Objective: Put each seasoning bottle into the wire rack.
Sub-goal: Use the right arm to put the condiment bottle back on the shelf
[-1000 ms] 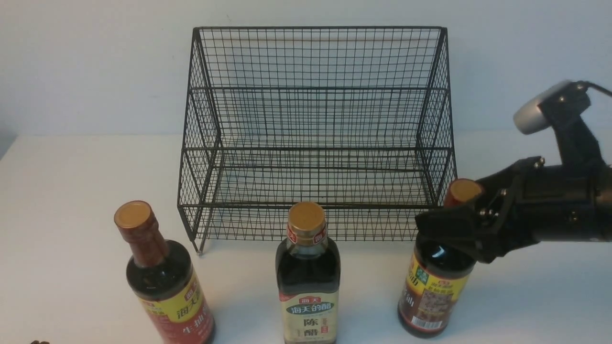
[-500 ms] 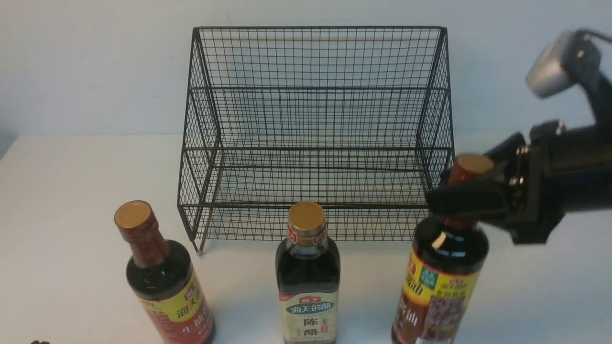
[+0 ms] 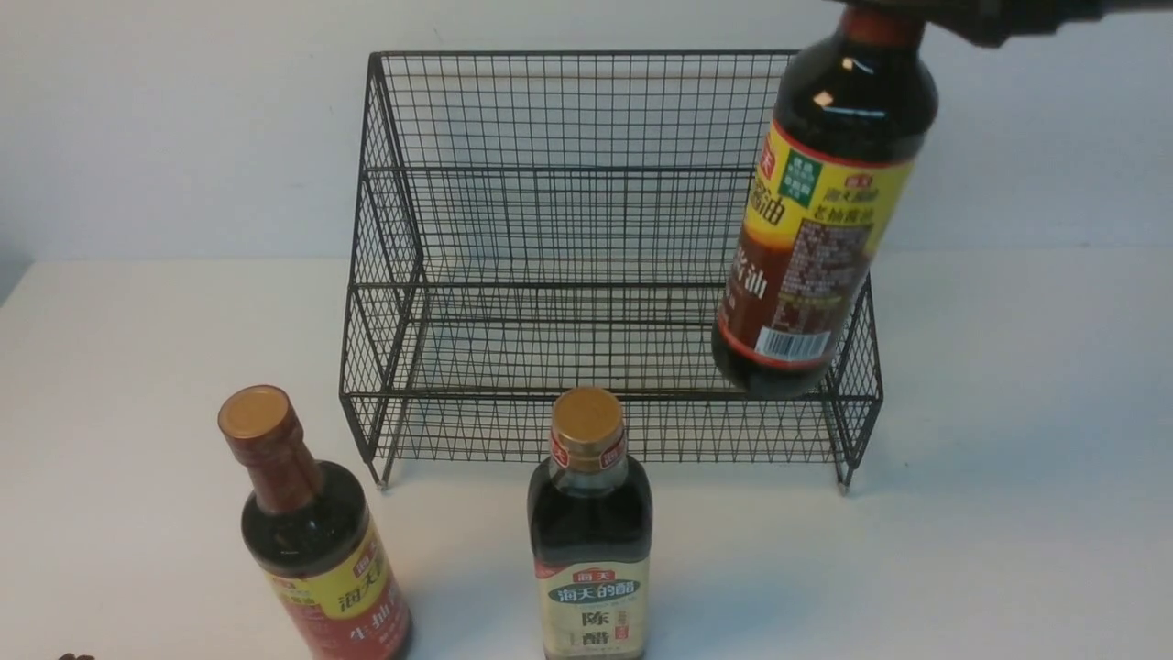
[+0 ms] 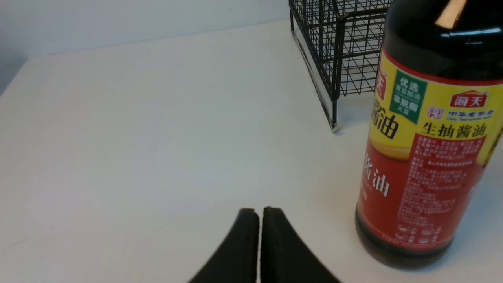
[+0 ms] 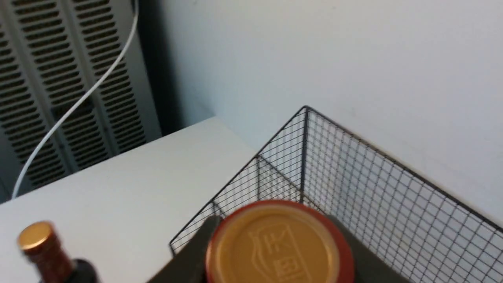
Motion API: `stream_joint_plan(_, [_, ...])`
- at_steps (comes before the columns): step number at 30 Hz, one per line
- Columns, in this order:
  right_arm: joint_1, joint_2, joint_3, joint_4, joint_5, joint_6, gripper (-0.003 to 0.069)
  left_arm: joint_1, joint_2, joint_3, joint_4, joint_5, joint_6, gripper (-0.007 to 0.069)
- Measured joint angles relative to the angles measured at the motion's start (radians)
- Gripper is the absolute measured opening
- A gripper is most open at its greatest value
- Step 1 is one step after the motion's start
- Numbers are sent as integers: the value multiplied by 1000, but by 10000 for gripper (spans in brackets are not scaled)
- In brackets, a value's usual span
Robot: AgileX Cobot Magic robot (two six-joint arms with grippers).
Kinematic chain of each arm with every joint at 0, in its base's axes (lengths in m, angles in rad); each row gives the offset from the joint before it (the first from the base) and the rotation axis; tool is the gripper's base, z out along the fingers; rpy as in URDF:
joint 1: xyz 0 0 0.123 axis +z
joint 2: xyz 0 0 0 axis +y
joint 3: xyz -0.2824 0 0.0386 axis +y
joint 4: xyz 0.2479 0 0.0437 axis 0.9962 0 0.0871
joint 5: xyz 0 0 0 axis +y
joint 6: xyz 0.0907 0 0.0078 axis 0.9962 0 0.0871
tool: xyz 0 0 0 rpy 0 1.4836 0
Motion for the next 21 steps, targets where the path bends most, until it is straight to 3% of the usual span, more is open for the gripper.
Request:
stream_joint_plan(11, [0, 143, -10, 46, -374, -16, 274, 0, 0, 0, 0, 0, 0, -5])
stream_joint_plan(21, [0, 204, -12, 82, -452, -35, 274, 0, 0, 0, 0, 0, 0, -5])
